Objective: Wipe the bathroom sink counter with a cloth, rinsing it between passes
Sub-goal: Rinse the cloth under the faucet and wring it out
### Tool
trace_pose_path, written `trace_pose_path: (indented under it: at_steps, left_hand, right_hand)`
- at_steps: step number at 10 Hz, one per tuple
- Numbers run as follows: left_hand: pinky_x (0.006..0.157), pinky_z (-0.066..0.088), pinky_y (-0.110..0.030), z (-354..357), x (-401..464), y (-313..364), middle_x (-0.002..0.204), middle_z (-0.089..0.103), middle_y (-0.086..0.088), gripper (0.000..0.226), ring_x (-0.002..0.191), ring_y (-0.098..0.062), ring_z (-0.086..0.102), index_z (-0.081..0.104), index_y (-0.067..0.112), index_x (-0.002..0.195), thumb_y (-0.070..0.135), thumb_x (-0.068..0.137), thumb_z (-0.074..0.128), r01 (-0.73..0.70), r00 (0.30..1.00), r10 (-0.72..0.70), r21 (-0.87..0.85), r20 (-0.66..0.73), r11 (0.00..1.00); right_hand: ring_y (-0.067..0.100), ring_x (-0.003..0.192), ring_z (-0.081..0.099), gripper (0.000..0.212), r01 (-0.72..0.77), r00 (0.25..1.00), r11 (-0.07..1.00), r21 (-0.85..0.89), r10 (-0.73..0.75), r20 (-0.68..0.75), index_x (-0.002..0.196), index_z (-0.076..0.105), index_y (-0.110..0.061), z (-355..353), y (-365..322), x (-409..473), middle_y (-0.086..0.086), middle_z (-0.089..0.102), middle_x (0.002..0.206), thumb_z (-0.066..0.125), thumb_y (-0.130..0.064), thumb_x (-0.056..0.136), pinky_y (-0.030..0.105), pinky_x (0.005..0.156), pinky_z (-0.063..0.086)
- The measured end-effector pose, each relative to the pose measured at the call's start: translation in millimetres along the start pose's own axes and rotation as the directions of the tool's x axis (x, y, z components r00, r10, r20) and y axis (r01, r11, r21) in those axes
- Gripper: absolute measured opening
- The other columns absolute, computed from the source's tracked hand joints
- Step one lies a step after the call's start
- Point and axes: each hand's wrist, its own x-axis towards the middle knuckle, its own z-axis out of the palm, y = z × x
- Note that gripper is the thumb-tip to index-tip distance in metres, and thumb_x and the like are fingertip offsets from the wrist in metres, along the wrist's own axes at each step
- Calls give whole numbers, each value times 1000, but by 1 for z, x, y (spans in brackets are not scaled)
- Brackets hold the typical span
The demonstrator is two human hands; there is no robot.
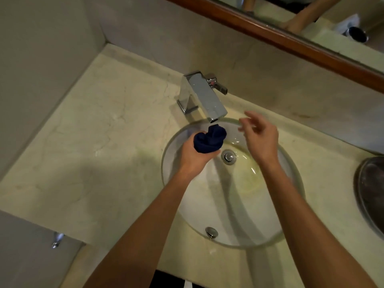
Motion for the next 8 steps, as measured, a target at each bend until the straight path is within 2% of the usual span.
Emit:
trace_pose_path:
  at_steps: [1, 2, 3, 4, 5, 6, 7, 8]
  left_hand:
    - [70, 49, -8, 6, 12, -3, 93, 61, 11, 47, 77, 4, 58, 58, 18, 108, 1, 75, 87, -108, 994, 109, 140, -2, 984]
    - [80, 46, -9, 13, 20, -6, 106, 60, 6, 52, 94, -10, 58, 54, 24, 113, -1, 78, 82, -191, 981, 188, 265, 39, 945]
    - [86, 44, -22, 14, 24, -10, 110, 58, 2, 53, 100, -14, 55, 52, 26, 111, -9, 79, 76, -210, 977, 210, 337, 38, 918]
    - [79, 44, -10, 15, 27, -11, 103, 55, 12, 61, 99, -11, 53, 49, 41, 101, -9, 79, 76, -215, 975, 223, 374, 21, 902]
    - [78, 47, -13, 18, 31, -16, 97, 57, 17, 57, 90, -5, 55, 52, 41, 98, -6, 78, 78, -229, 970, 240, 400, 23, 887]
    - [80, 50, -24, 23, 32, -27, 106, 66, 0, 51, 93, -11, 61, 59, 27, 109, -7, 74, 77, -241, 963, 270, 425, -10, 873]
    - [84, 54, -29, 25, 31, -35, 109, 67, -1, 57, 97, -17, 64, 58, 34, 106, -7, 72, 78, -266, 954, 299, 430, -8, 863]
    - [78, 49, -20, 34, 23, -36, 93, 63, 8, 51, 85, -8, 60, 56, 40, 91, -4, 75, 75, -344, 926, 377, 408, 0, 846]
  right_hand:
    - [6, 87, 74, 38, 53, 995, 994, 96, -61, 80, 131, 67, -17, 21, -34, 39, -1, 74, 112, 68, -34, 97, 26, 81, 60]
    - [-3, 88, 69, 33, 146, 980, 988, 55, -152, 130, 123, 73, -17, 41, -48, 58, -10, 74, 105, 70, -33, 95, 19, 78, 56]
    - [2, 81, 71, 22, 144, 985, 987, 77, -151, 88, 114, 78, -15, 53, -42, 66, -9, 76, 96, 70, -22, 93, 18, 71, 57]
    - [9, 77, 74, 20, 90, 991, 988, 126, -101, 84, 112, 77, -12, 53, -40, 78, -1, 77, 96, 72, -18, 94, 20, 68, 59]
    - [15, 78, 76, 22, -2, 987, 971, 241, -38, 159, 111, 75, -9, 50, -37, 86, 9, 76, 96, 75, -22, 93, 24, 67, 60]
    - [18, 73, 76, 36, -141, 984, 970, 197, 115, 138, 91, 77, -12, 34, -8, 64, 4, 77, 81, 74, -48, 89, 30, 67, 62]
    - [26, 79, 76, 61, -433, 882, 901, -13, 426, 202, 79, 71, -17, 29, 46, 34, 9, 77, 81, 49, -73, 93, 47, 86, 62]
    - [30, 89, 74, 69, -742, 508, 670, 26, 536, 675, 102, 66, -16, 45, 85, 12, 17, 75, 109, 35, -78, 95, 49, 87, 61]
